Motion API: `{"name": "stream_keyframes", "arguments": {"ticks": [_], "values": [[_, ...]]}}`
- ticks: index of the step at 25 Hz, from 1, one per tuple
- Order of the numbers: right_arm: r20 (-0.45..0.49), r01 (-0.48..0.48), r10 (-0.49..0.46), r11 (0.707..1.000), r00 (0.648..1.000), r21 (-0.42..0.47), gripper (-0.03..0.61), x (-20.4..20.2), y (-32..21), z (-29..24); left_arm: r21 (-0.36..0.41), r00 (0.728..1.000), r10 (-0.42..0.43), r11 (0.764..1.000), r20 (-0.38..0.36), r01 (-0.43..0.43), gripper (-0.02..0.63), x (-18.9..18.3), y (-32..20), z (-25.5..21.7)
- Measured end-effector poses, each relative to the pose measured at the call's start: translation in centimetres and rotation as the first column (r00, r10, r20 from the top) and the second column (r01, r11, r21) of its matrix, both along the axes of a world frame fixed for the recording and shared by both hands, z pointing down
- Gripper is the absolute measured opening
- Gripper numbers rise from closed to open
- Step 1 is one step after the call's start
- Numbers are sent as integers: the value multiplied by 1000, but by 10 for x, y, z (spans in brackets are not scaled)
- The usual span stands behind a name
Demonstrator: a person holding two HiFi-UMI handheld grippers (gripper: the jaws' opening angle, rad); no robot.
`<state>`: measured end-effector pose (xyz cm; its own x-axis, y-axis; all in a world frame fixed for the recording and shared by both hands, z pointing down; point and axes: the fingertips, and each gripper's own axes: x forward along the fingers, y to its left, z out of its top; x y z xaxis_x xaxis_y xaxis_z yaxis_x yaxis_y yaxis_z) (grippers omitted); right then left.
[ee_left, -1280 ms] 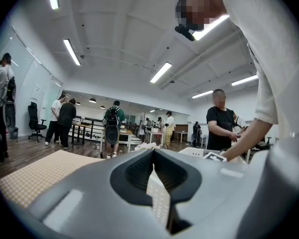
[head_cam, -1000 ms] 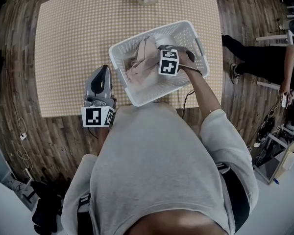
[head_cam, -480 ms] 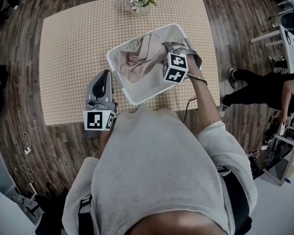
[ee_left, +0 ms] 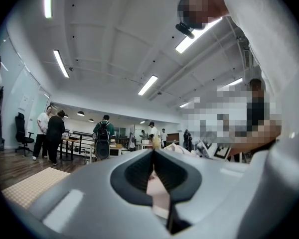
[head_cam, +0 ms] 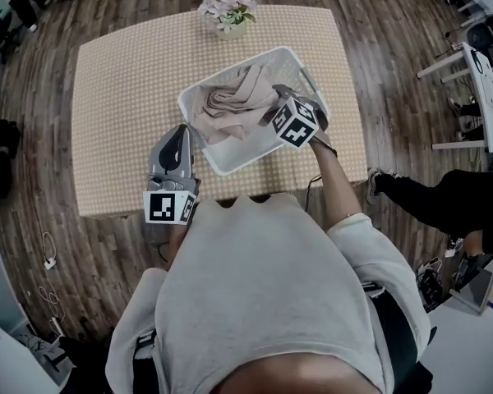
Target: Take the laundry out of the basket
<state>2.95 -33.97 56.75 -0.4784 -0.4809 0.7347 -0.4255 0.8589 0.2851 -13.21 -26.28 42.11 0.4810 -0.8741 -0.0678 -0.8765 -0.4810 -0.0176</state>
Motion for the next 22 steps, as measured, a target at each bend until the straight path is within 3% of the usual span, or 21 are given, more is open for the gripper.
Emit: {"name": "stream_keyframes", "arguments": {"ticks": [2, 4, 6, 10, 13, 15, 22], "values": [[210, -85, 92, 995, 973, -41, 132, -6, -2, -20, -1, 1000, -4, 1000, 2, 4, 11, -2, 3, -2], [390, -145, 159, 987, 907, -64, 132, -11, -6, -45, 2, 1000, -7, 1000, 1, 7, 11, -4, 6, -4], [539, -194, 206, 978, 817, -80, 132, -7, -10, -67, 7, 1000, -8, 1000, 1, 8, 11, -2, 8, -5], [760, -279, 296, 947, 578, -157, 130, 11, -15, -93, 11, 1000, -10, 1000, 6, 10, 11, 6, 10, -7], [826, -303, 318, 934, 466, -188, 130, 25, -18, -100, 15, 1000, -12, 1000, 13, 12, 11, 14, 10, -8], [838, -305, 317, 933, 444, -191, 130, 31, -16, -102, 18, 1000, -12, 1000, 17, 12, 11, 20, 11, -10], [846, -277, 246, 953, 473, -123, 130, 32, -8, -107, -4, 999, -25, 1000, 32, 25, 11, 34, 15, 3]]}}
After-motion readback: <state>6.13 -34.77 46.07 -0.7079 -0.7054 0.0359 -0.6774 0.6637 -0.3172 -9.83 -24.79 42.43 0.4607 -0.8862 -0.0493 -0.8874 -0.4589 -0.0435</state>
